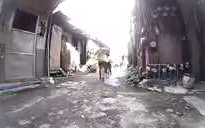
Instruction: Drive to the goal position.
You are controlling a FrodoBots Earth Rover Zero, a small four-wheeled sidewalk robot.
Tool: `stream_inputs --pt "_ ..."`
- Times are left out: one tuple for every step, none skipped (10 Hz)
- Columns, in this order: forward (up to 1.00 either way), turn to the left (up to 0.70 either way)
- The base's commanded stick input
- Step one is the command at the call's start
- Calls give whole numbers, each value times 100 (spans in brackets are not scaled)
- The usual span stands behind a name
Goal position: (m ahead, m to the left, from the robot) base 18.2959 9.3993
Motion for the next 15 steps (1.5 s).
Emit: stream_inputs --pt "70 19" --pt "70 0" --pt "70 0" --pt "70 0" --pt "70 0" --pt "70 0" --pt "70 0" --pt "70 -6" --pt "70 -27" --pt "70 -27" --pt "70 -27" --pt "70 -27" --pt "70 -27" --pt "70 -19" --pt "70 0"
